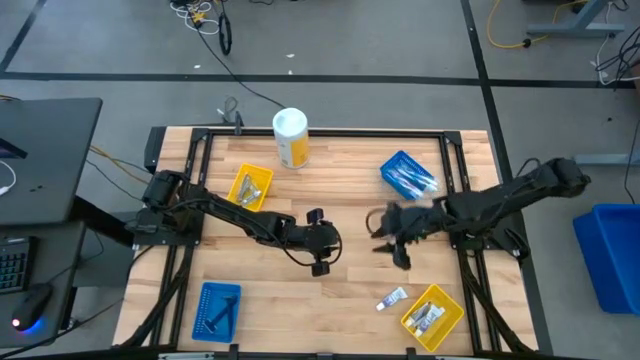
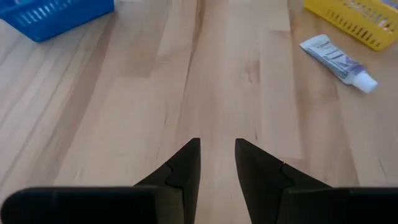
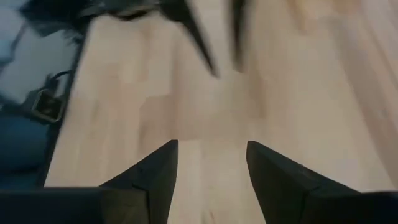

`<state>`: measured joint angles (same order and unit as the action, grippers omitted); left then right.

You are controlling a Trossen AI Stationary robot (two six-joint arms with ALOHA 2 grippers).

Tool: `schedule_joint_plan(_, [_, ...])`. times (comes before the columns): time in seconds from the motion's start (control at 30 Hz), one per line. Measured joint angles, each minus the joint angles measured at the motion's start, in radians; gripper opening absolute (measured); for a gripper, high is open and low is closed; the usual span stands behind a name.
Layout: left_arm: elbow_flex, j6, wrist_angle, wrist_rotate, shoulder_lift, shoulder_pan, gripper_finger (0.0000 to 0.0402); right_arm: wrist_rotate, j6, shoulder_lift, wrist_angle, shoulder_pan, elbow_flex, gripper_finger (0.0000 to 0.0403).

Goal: Pick & Place Travel size toiletries
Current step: Put the white toothpaste into the bottom yellow bin

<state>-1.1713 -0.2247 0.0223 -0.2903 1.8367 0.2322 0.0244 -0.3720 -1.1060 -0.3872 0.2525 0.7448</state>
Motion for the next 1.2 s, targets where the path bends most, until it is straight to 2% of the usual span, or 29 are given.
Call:
schedule_joint_plan(0.1, [0.000,-0.001,-0.004,0.021,0.000,0.000,0.0109,0.030,0.075,-0.061,0.103,0.084,0.000,0.0208])
schedule_joint_plan(0.23, [0.000,-0.025,-0.006,0.024,0.000,0.001,0.0109,0.014,0.101,-0.156,0.206,0.171,0.000,0.0216])
schedule_joint_plan(0.43, [0.000,-0.022,-0.013,0.023,0.000,0.000,0.0109,-0.109,0.060,-0.317,0.248,0.255,0.000,0.0220])
schedule_joint_plan(0.6, [0.000,-0.022,-0.015,0.023,0.000,0.000,0.0109,-0.233,-0.005,-0.424,0.242,0.257,0.014,0.0215])
schedule_joint_plan(0.73, [0.000,-0.022,-0.019,0.022,0.000,0.000,0.0109,-0.235,0.004,-0.461,0.185,0.254,0.066,0.0221])
schedule_joint_plan(1.0, [0.000,-0.022,-0.015,0.022,0.000,0.000,0.0109,-0.237,0.046,-0.500,0.176,0.302,0.078,0.0264])
schedule_joint_plan(1.2, [0.000,-0.022,-0.011,0.022,0.000,0.000,0.0109,-0.207,0.061,-0.558,0.184,0.360,0.078,0.0252])
